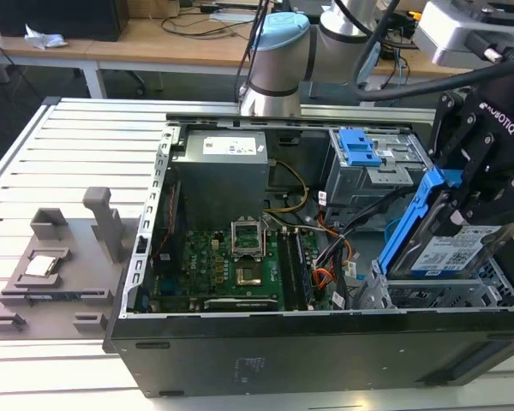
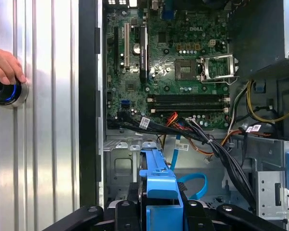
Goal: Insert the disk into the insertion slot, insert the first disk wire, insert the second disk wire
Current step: 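Insert the disk into the insertion slot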
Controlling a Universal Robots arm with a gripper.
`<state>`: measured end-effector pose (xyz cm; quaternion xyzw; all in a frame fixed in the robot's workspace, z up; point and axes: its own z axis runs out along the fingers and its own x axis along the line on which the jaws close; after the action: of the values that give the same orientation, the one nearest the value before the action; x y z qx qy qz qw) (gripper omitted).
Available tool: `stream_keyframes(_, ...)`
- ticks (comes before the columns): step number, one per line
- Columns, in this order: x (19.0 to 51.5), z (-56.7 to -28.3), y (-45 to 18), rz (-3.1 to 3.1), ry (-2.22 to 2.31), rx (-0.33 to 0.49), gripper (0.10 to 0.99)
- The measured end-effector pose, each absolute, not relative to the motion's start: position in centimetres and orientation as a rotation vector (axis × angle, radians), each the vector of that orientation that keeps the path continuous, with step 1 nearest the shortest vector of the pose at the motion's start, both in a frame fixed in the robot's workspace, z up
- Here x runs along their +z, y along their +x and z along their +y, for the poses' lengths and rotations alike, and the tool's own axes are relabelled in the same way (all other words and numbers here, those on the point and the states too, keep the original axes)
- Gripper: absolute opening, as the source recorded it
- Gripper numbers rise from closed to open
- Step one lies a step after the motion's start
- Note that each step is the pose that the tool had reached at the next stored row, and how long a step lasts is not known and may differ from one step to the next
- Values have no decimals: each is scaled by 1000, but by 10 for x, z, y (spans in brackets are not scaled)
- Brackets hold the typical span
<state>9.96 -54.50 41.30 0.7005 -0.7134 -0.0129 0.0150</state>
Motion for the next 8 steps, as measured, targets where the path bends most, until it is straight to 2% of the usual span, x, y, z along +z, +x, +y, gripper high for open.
stream_keyframes(8,396,-545,100,-2220,2180,-40,369)
